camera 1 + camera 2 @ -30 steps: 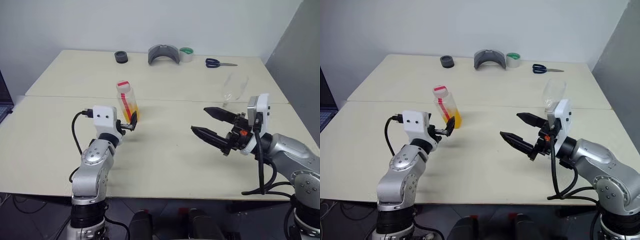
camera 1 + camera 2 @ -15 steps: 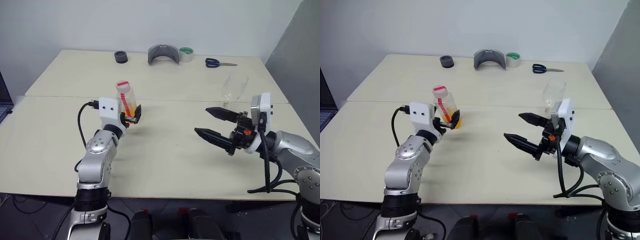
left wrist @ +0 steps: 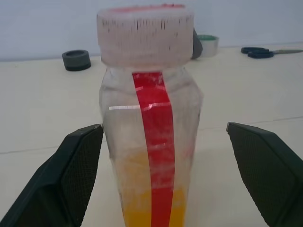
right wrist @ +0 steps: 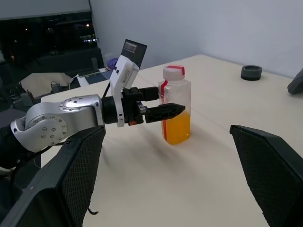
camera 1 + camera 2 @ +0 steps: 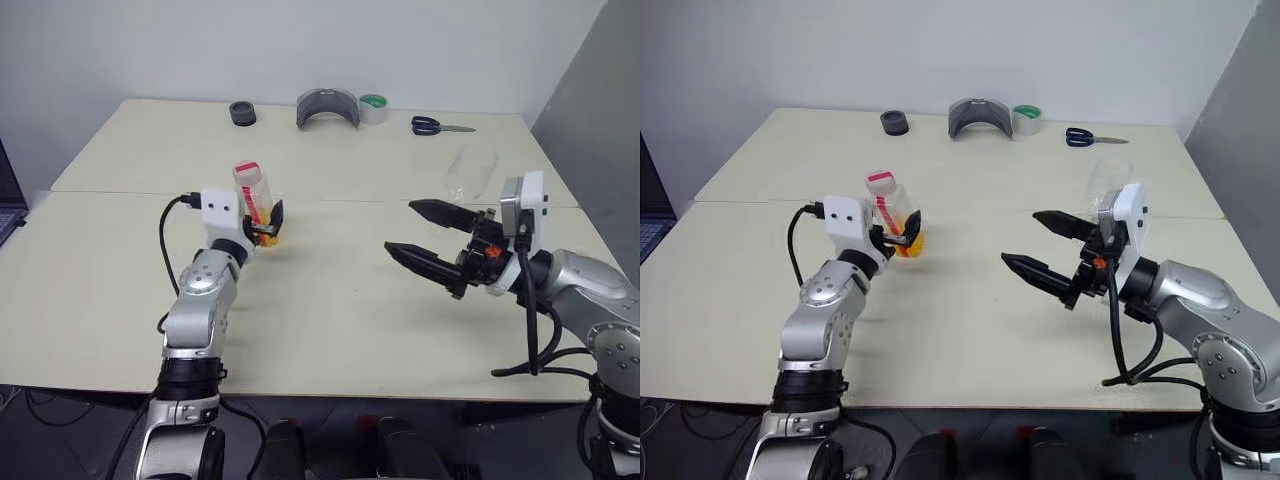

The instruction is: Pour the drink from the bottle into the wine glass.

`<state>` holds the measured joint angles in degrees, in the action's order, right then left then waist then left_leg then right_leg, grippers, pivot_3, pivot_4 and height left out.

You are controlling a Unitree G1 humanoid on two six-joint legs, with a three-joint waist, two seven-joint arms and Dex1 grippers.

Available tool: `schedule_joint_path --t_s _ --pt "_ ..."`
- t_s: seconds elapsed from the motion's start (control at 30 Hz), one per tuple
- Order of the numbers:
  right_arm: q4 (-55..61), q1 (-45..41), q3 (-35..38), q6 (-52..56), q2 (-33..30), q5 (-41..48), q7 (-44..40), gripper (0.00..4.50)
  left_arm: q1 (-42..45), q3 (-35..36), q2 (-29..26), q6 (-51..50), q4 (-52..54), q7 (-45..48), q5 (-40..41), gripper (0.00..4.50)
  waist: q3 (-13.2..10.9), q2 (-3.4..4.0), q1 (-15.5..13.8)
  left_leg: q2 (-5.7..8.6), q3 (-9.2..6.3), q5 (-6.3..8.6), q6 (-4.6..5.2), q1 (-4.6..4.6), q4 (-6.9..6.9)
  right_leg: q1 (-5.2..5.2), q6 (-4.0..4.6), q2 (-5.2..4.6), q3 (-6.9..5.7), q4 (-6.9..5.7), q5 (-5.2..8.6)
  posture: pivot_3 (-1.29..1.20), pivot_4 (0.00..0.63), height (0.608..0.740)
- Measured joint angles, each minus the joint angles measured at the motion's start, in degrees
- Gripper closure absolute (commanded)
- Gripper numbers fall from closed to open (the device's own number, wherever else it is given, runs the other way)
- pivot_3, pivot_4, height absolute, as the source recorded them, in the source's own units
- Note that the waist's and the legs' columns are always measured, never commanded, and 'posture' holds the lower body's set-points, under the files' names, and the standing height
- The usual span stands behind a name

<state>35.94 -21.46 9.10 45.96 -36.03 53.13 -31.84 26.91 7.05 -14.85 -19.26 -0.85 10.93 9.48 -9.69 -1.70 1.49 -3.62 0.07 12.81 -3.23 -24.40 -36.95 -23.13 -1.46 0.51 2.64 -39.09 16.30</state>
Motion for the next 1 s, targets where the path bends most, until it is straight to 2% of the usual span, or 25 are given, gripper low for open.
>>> schedule_joint_path --t_s 0.57,0.9,1.0 --pt "1.1 0.1 -0.1 0.9 -0.5 0.2 2.8 0.01 9.7 -0.2 -1.3 12.6 -19.7 4.1 -2.1 0.00 0.0 0.00 0.0 0.00 0.01 0.00 0.00 -0.01 0.00 0.00 0.00 0.00 -0.01 0.00 0.00 0.00 0.150 0.740" --pt "1.6 0.6 0.4 0.9 -0.5 0.8 4.5 0.01 10.4 -0.2 -1.4 15.0 -22.6 4.9 -2.9 0.00 0.0 0.00 0.0 0.00 0.01 0.00 0.00 -0.02 0.01 -0.01 0.00 0.00 -0.01 0.00 0.00 0.00 0.150 0.740" --pt "1.6 0.6 0.4 0.9 -0.5 1.0 4.6 0.00 10.4 -0.2 -1.3 15.1 -22.6 4.9 -2.8 0.62 0.0 0.00 0.0 0.00 0.01 0.00 0.00 -0.02 0.01 -0.01 0.00 0.00 -0.01 0.00 -0.01 0.00 0.150 0.740"
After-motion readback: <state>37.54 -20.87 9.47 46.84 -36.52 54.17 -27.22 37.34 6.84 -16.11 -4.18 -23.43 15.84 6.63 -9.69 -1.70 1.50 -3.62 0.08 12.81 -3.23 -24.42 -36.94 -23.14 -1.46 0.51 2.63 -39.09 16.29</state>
